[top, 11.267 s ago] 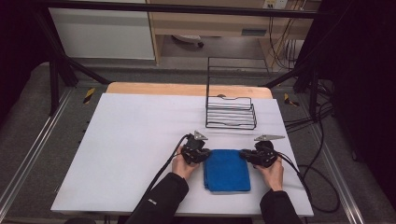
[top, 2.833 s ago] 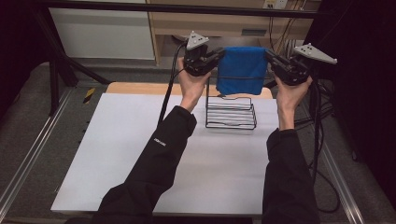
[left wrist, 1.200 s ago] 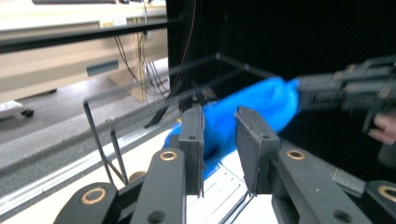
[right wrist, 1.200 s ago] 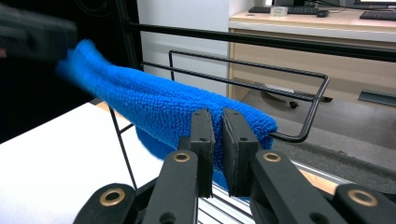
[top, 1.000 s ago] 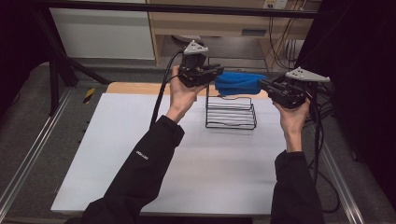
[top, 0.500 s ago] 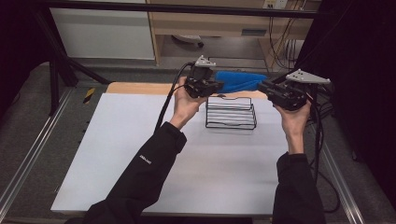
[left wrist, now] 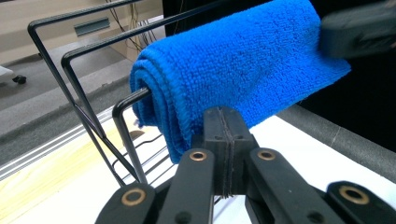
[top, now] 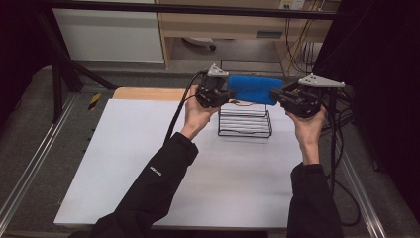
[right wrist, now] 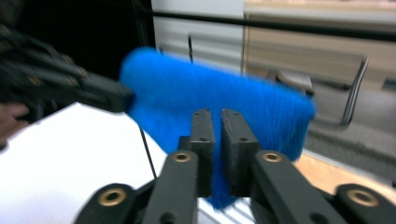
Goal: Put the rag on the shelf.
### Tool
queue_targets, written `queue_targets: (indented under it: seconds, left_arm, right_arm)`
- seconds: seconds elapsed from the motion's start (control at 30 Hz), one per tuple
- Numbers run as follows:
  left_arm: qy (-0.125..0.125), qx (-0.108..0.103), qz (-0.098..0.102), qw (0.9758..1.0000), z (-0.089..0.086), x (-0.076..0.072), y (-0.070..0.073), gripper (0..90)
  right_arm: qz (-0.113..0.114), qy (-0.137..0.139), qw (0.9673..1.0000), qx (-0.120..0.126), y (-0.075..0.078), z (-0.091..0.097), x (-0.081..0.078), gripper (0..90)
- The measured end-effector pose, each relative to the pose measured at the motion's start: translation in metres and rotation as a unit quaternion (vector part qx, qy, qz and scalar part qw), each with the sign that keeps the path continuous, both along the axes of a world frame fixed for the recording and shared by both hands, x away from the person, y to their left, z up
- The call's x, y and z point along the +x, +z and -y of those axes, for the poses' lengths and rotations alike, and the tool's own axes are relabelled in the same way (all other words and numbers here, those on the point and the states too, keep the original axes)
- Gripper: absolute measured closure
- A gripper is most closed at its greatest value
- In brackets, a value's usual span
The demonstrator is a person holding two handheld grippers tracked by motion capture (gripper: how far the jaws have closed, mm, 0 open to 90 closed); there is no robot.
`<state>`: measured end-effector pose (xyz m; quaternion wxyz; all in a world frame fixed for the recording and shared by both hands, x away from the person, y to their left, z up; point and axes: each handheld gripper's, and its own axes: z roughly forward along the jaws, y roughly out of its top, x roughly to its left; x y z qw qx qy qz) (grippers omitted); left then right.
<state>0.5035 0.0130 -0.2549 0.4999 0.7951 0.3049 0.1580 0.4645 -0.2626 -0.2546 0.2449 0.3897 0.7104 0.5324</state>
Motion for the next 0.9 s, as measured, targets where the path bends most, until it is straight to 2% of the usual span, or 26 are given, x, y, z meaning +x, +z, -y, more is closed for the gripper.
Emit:
queue_targets:
  seconds: [0.07, 0.17, 0.27, 0.47, 0.67, 0.77, 0.83, 0.9]
  left_arm:
    - [0.001, 0.000, 0.002, 1.0000, 0.000, 0.000, -0.002, 89.4]
    - [-0.002, 0.001, 0.003, 1.0000, 0.001, 0.002, -0.005, 89.4]
    - [-0.001, -0.003, 0.004, 1.0000, 0.001, 0.003, -0.007, 89.4]
    - [-0.004, -0.007, 0.001, 1.0000, -0.001, 0.001, -0.007, 89.0]
    - [-0.011, -0.008, 0.000, 0.9999, -0.013, -0.011, -0.005, 81.4]
    - [-0.008, -0.006, -0.004, 0.9999, -0.023, -0.017, -0.006, 71.7]
    - [-0.008, -0.010, -0.012, 0.9998, -0.031, -0.020, -0.007, 63.7]
    - [-0.003, -0.003, -0.014, 0.9999, -0.039, -0.023, -0.010, 55.6]
  right_arm:
    - [-0.012, -0.007, 0.9999, -0.006, -0.009, 0.001, 0.003, 87.8]
    - [-0.017, -0.022, 0.9994, -0.019, -0.020, 0.002, 0.007, 88.2]
    - [-0.014, -0.033, 0.9991, -0.025, -0.022, 0.003, 0.009, 88.1]
    - [-0.003, -0.027, 0.9994, -0.021, -0.020, 0.004, 0.005, 83.6]
    - [0.010, -0.010, 0.9999, -0.004, -0.013, 0.004, -0.006, 65.4]
    - [0.014, -0.004, 0.9999, 0.009, -0.009, 0.003, -0.013, 53.4]
    - [0.010, -0.002, 0.9998, 0.014, -0.008, 0.002, -0.017, 42.2]
    - [0.002, 0.002, 0.9999, 0.016, -0.008, 0.000, -0.020, 39.2]
